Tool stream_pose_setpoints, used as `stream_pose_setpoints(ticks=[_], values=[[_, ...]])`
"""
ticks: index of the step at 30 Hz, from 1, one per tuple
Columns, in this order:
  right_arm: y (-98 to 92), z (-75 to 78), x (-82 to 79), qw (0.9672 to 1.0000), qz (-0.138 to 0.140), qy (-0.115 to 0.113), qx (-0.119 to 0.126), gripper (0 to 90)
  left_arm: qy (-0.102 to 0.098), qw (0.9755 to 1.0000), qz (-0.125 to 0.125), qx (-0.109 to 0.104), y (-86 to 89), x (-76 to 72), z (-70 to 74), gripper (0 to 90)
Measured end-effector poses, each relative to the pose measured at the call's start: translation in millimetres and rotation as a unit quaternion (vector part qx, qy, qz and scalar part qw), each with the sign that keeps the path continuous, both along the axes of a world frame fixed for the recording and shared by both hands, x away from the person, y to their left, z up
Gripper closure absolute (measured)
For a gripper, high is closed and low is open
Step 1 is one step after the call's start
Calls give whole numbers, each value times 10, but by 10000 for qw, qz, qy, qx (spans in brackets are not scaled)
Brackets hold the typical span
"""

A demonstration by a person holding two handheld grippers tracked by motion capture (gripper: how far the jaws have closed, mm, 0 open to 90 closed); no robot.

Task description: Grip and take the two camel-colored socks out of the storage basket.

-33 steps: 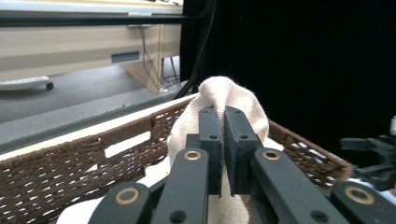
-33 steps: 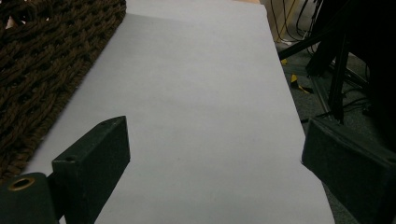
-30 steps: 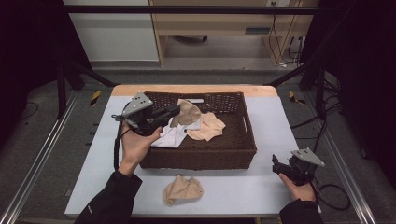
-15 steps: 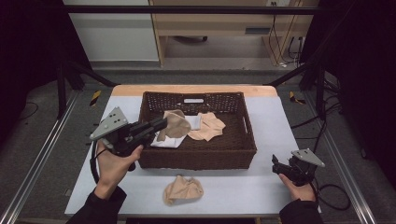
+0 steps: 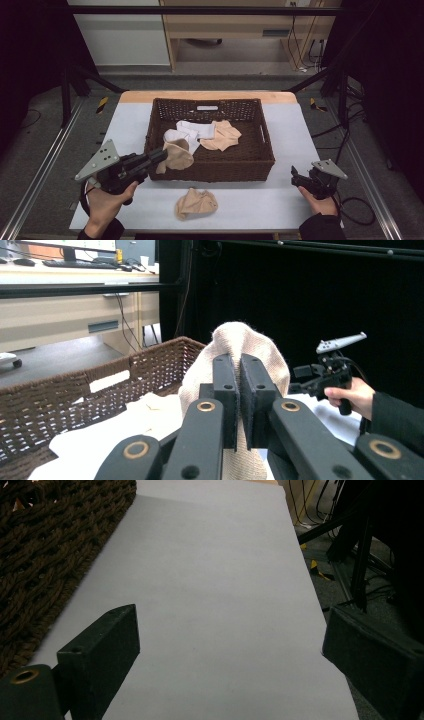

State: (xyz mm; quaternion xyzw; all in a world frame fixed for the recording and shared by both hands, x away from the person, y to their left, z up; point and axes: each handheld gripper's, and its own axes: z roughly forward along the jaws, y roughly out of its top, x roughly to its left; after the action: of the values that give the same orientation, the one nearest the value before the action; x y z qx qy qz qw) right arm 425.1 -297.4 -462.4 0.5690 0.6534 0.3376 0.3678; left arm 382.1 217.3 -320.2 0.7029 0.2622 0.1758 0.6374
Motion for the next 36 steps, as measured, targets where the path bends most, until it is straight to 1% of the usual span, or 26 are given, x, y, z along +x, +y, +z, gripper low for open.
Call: stream_pose_setpoints(ticks=[2,4,5,8,10,11,12,13,15,18,19,20,22,24,25,27,28,31,32,33,36], values=[[0,2,-6,10000,-14,-4,13,84,38,10000,-19,31,5,-38,-69,858],[1,6,-6,10000,-11,2,34,85,124,9998,-29,182,-11,-59,-138,858],[2,8,-7,10000,-8,3,55,86,156,9997,-38,195,-15,-70,-180,857],[1,13,-19,10000,7,-36,43,86,314,9991,-43,286,-33,-77,-276,857],[-1,15,-25,10000,-3,-38,56,86,423,9985,-86,348,-64,-83,-335,857],[-2,16,-26,10000,2,-41,51,86,495,9981,-121,342,-85,-88,-371,857],[-2,15,-24,10000,-5,-43,47,86,594,9974,-170,359,-115,-93,-411,857],[-5,14,-20,10000,8,-45,36,86,644,9967,-203,442,-153,-103,-454,857],[-3,16,-21,10000,-8,-44,57,86,712,9948,-248,679,-235,-112,-541,857],[-7,15,-23,10000,-8,-43,31,86,924,9911,-357,883,-361,-89,-701,857],[-7,15,-23,10000,-4,-44,33,86,1018,9888,-416,1007,-412,-75,-773,857],[-6,14,-22,10000,-7,-42,45,86,1067,9875,-446,1068,-441,-65,-819,857],[-5,9,-19,10000,-2,-26,44,86,1190,9839,-521,1224,-504,-31,-928,857],[-2,6,-14,10000,-11,-28,49,86,1307,9810,-509,1337,-545,18,-1032,857],[2,6,-12,10000,-7,-31,39,86,1327,9805,-483,1365,-553,35,-1063,856],[13,4,-12,10000,3,-6,53,86,1416,9787,-440,1421,-567,76,-1138,856],[17,1,-8,10000,10,-12,18,86,1453,9778,-424,1447,-573,95,-1173,856],[34,-6,3,10000,30,23,1,86,1541,9751,-389,1543,-608,145,-1266,855],[36,-9,9,10000,42,21,-25,86,1547,9747,-379,1571,-624,158,-1294,854],[42,-11,11,10000,40,33,-26,86,1575,9735,-380,1616,-641,168,-1317,852],[60,-14,17,10000,52,29,-38,86,1581,9725,-393,1666,-691,185,-1365,845]])
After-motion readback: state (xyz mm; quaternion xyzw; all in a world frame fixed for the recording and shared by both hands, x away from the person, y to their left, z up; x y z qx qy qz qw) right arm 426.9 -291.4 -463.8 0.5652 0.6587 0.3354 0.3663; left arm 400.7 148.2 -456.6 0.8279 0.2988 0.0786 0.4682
